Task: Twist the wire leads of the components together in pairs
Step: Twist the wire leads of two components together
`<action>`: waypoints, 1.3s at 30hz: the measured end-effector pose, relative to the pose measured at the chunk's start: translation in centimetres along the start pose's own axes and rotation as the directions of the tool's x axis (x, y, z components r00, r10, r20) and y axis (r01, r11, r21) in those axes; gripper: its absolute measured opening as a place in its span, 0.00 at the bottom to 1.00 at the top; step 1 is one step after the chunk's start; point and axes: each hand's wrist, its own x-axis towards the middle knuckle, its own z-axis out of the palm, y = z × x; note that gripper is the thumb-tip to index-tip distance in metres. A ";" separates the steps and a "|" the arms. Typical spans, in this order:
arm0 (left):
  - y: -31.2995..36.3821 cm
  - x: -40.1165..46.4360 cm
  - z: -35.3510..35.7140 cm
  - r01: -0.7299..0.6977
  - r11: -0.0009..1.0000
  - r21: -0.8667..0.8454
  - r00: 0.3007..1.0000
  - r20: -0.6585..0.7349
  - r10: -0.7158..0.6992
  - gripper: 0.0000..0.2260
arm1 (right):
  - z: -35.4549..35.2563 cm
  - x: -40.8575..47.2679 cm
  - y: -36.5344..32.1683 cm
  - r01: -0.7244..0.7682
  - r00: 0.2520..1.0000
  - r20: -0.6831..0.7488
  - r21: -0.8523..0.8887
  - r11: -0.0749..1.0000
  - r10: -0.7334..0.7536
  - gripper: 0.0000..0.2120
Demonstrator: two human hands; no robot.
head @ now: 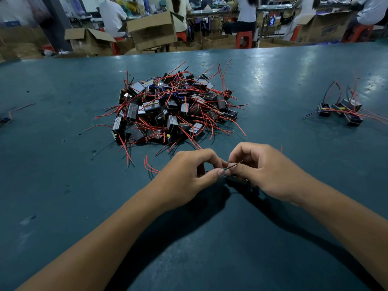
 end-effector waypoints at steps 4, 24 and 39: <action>0.1 -0.1 0.0 -0.013 0.999 0.033 0.999 -0.040 0.014 0.02 | 0.2 0.1 0.2 -0.002 1.000 -0.002 -0.006 1.000 0.002 0.03; 0.3 -0.2 -0.4 -0.021 0.974 0.226 0.999 -0.033 0.030 0.08 | 0.3 -1.2 -1.3 0.038 0.990 -0.100 -0.477 0.878 -0.097 0.07; 0.5 -0.3 -0.5 -0.041 0.979 0.202 0.999 -0.025 0.047 0.03 | -1.3 -0.7 -1.2 -0.047 0.999 0.010 -0.191 0.980 0.050 0.07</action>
